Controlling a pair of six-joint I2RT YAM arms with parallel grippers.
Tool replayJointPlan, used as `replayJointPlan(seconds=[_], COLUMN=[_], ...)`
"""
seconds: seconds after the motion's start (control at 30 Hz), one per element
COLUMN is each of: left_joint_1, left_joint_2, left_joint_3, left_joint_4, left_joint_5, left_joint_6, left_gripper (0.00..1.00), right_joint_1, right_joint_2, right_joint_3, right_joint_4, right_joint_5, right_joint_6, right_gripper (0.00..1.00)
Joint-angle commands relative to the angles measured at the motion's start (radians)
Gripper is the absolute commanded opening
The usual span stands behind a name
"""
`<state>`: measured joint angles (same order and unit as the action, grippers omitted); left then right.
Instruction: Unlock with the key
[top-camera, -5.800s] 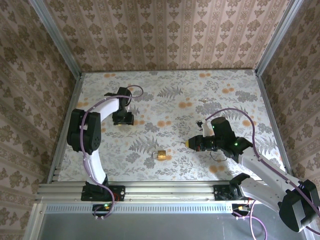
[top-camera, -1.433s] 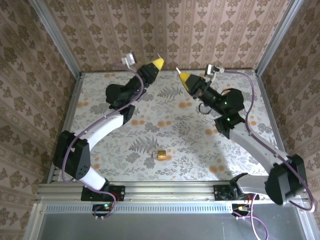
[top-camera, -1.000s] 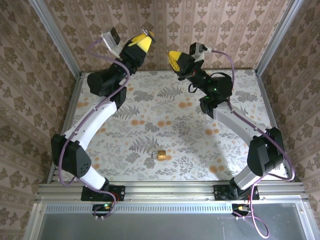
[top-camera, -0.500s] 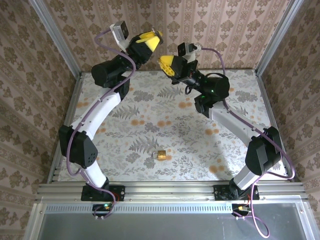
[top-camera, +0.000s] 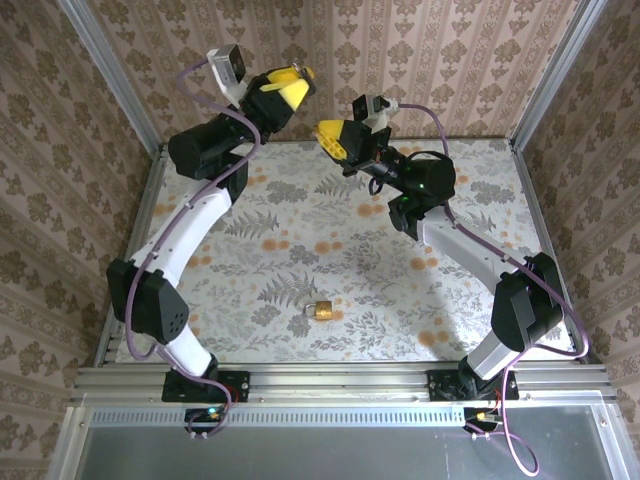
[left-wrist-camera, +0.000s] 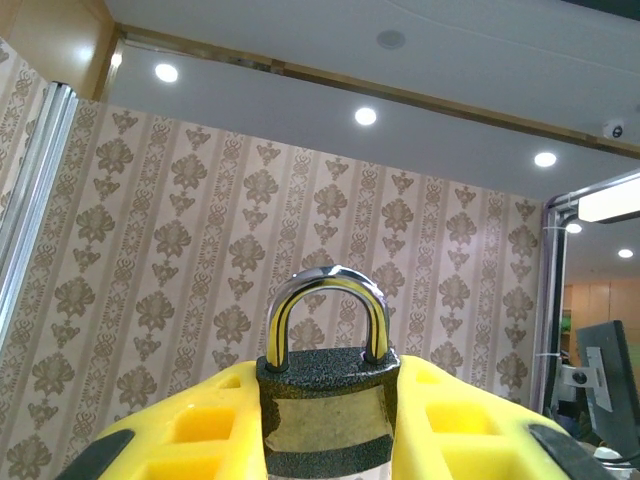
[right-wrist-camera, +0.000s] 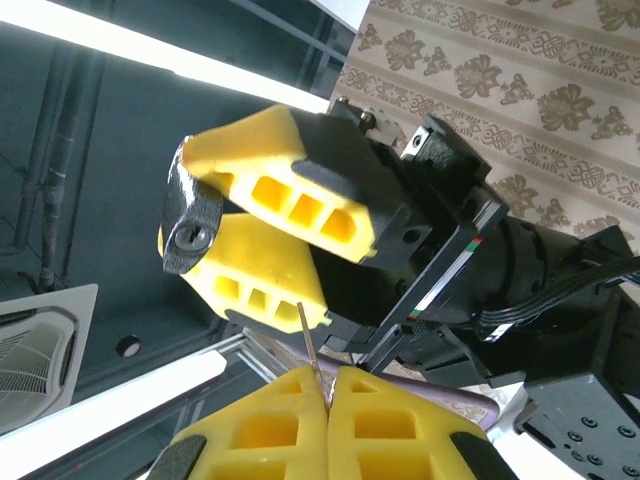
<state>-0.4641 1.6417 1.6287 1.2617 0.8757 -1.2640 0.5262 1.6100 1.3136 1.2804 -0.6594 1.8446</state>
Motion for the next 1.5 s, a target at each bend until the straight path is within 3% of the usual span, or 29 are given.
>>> replayJointPlan(seconds=[0.0,1.23,1.33,1.47], left_joint_1=[0.001,0.02,0.028,0.078], left_joint_2=[-0.052,-0.122,-0.135,-0.195], left_joint_3=[-0.021,-0.13,-0.215,-0.492], left_joint_4=[0.044,0.044,0.042,0.032], left_joint_5=[0.019,0.002,-0.016,-0.042], left_joint_6=[0.002,0.039,0.038,0.028], left_gripper=[0.0,0.0,0.0,0.0], right_joint_1=[-0.003,0.016,-0.01,-0.083], right_joint_2=[-0.032,-0.067,-0.089,-0.205], right_joint_3=[0.042,0.024,-0.055,-0.277], right_joint_4=[0.048,0.04,0.028,-0.083], right_joint_5=[0.012,0.032,0.024,0.021], right_joint_6=[0.011,-0.017,-0.036,-0.111], right_gripper=[0.0,0.0,0.0,0.0])
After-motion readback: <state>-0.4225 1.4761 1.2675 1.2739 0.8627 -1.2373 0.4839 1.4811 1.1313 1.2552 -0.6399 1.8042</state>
